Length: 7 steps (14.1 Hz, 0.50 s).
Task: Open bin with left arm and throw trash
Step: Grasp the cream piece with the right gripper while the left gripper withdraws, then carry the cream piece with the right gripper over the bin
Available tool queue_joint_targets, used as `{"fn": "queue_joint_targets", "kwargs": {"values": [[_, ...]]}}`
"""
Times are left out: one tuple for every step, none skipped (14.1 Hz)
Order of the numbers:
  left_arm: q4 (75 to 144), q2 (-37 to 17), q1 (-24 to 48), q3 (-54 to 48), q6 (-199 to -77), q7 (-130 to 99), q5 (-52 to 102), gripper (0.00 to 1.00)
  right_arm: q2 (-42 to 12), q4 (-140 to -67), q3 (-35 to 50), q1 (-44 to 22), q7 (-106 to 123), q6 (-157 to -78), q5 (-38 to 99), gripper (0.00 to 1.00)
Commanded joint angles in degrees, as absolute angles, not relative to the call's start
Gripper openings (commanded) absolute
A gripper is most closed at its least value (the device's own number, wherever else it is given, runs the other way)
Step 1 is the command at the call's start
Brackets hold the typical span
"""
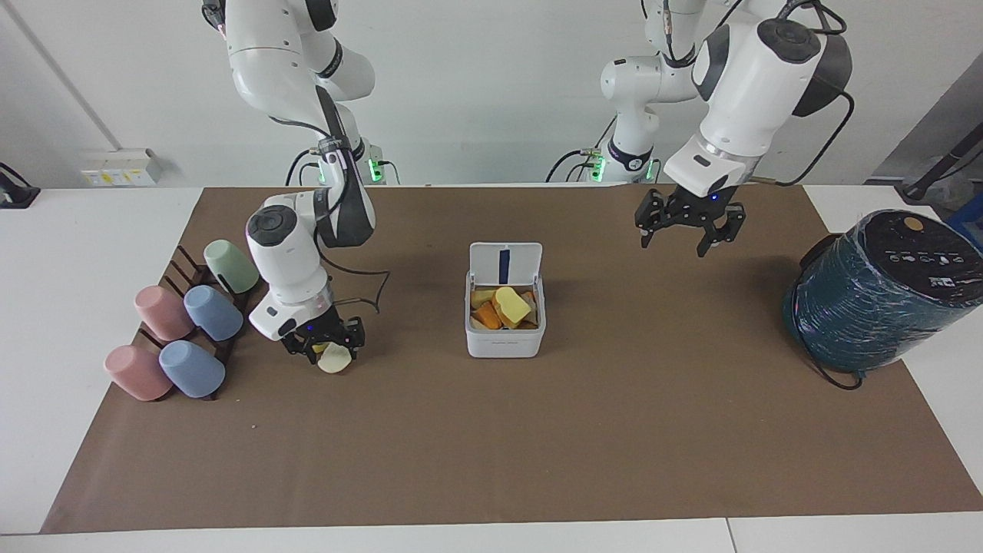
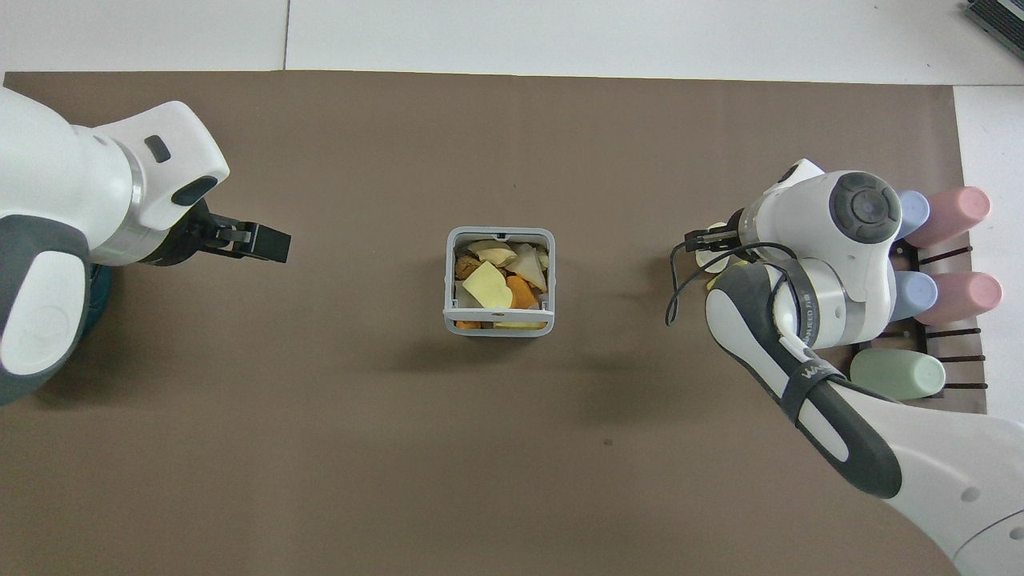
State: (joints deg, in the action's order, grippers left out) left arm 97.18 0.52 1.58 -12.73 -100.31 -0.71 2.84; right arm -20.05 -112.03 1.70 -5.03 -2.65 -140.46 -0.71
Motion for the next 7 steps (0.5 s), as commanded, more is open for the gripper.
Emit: {"fn": "queue_joint_targets", "kwargs": {"values": [[97.73, 3.68, 0.53, -13.18, -95.11, -1.14, 0.1, 1.0, -20.21, -112.59, 1.93, -4.75, -1.41, -141.59, 0.26, 0.0], [97.65, 4.3, -0.43, -13.27, -94.31, -0.97, -0.09, 1.0, -20.65, -112.59, 1.93, -4.75, -1.41, -141.59, 0.26, 0.0], [97.65, 4.57, -0.96, -13.36, -94.31, -0.88, -0.09, 1.0, -20.83, -112.33, 1.93, -4.75, -1.41, -141.59, 0.26, 0.0], [97.82, 4.57, -0.97, -13.36, -94.48, -0.97, -0.09, 1.0, -21.0, -111.98, 1.93, -4.66, -1.23, -141.24, 0.26, 0.0], [97.91, 4.66, -0.97, -13.36, -94.74, -1.05, -0.09, 1.0, -20.92, -111.36, 1.93, -4.66, -1.32, -140.46, 0.26, 0.0], [97.91, 4.57, -0.97, -13.36, -94.83, -1.05, 0.0, 1.0, -20.31, -110.31, 1.93, -4.75, -1.49, -138.36, 0.26, 0.0], [98.0, 4.66, -0.97, -13.36, -95.18, -1.14, -0.09, 1.0, -19.61, -108.48, 1.93, -4.75, -2.19, -134.77, 0.26, 0.0]]}}
